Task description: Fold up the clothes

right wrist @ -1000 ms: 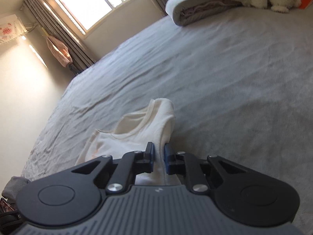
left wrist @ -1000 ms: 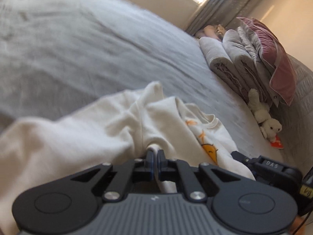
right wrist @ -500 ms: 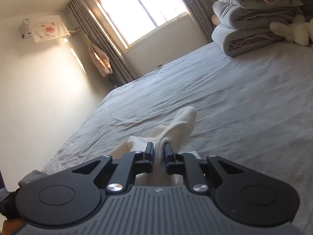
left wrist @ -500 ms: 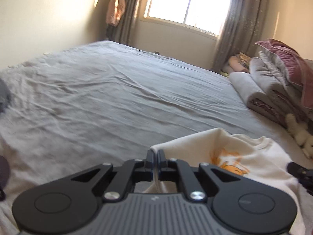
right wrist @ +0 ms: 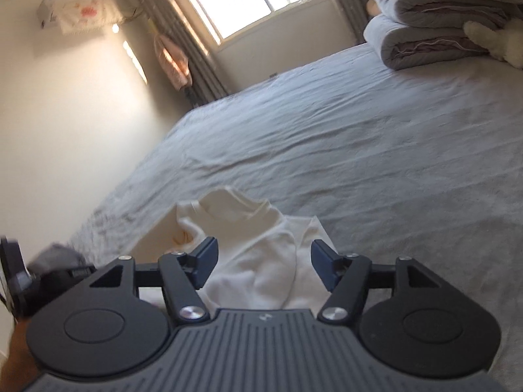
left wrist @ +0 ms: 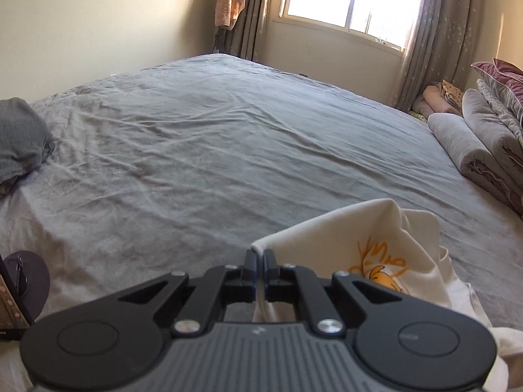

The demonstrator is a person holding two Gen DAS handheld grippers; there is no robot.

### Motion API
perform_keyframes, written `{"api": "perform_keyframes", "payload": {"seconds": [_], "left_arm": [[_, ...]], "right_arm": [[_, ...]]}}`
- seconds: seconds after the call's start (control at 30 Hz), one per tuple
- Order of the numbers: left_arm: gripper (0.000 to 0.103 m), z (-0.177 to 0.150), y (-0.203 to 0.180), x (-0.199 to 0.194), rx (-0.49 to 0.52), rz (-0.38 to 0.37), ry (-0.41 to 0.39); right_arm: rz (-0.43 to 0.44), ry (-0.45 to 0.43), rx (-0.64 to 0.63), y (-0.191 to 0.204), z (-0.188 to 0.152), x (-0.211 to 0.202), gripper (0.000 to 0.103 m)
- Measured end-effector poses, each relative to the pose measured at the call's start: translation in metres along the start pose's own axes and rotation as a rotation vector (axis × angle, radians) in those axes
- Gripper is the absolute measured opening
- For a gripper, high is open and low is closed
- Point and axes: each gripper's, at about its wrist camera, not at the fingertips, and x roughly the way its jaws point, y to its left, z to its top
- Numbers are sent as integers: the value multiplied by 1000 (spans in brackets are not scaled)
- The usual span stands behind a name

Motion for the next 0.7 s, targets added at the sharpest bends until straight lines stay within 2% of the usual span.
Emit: {"api": "perform_keyframes", "payload": {"seconds": [0.13,0.27,0.37,0.43,0.5,0.6,0.7], "left_arm": [[4,-1,2,0,-4,-5,12],[4,-2,3,3,-4,-4,28],[4,-3,2,5,-1,-4,43],[4,-4,1,6,5,-3,51],[4,-5,-2,8,13,-5,59],[4,-6,-4,7,16,-22,69],[4,-4,-4,3,0,-70,87]], "right_arm": [[-121,51,-33,-5,-7,11,68],[-173,87,22,-18,-11,27,68],[-210,111,3,-18,-17,40,68],[-231,140,-37,-15,-23,48,49],[-275,156,-90,-12,-28,53,27],[-297,122,-122,-11,-27,45,11],[-332,39,-149,-10,-17,25,8]]}}
